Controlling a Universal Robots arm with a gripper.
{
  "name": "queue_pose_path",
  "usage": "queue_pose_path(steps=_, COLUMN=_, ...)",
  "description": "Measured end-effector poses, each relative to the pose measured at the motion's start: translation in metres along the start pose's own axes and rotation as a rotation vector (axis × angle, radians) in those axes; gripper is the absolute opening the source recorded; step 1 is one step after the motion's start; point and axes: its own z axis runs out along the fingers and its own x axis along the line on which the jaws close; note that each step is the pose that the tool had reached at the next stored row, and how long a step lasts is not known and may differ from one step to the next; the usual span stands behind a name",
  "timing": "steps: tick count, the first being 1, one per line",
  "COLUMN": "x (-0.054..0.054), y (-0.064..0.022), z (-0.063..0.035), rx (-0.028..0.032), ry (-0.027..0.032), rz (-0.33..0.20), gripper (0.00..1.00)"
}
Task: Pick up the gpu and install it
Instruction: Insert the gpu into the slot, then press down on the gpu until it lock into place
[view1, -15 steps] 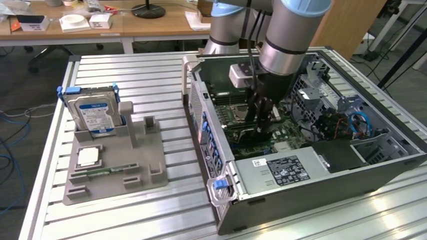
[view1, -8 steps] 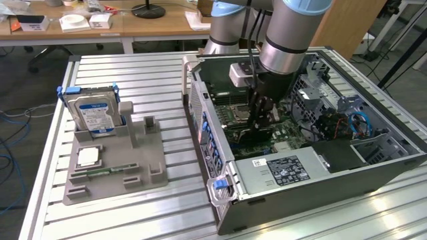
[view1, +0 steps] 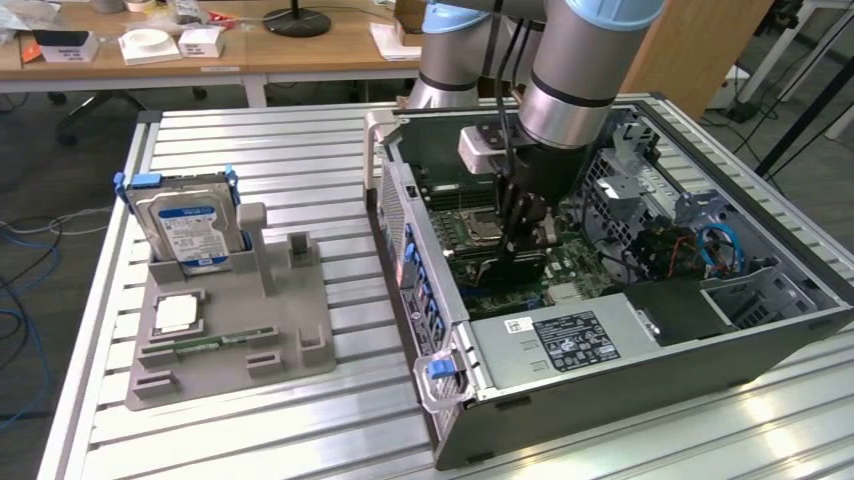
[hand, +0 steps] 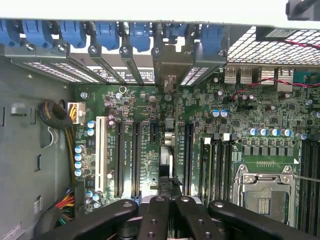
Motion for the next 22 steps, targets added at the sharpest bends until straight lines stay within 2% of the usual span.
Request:
queue_pose_path(steps=9, x=0.000, y=0.0001, z=0.0000, rx=0.0000, ry=0.0000, rz=0.000, gripper=0.11)
queue_pose_path(steps=10, x=0.000, y=0.0021, z=0.0001, rx=-0.0001, ry=0.0001, rz=0.000, gripper=0.11)
queue_pose_path(steps=13, x=-0.002, y=0.0164, z=0.0005, rx=-0.0001, ry=0.0008, rz=0.000, gripper=0.11)
queue_pose_path(steps=15, x=-0.002, y=0.0300, z=-0.0051, rx=-0.0001, ry=0.0010, rz=0.000, gripper=0.11)
queue_pose_path(steps=19, x=-0.002, y=0.0415, z=-0.0181, rx=0.0000, ry=0.0006, rz=0.000, gripper=0.11)
queue_pose_path(steps=22, x=-0.002, y=0.0543, z=-0.0211, rx=0.0000, ry=0.0005, rz=0.000, gripper=0.11)
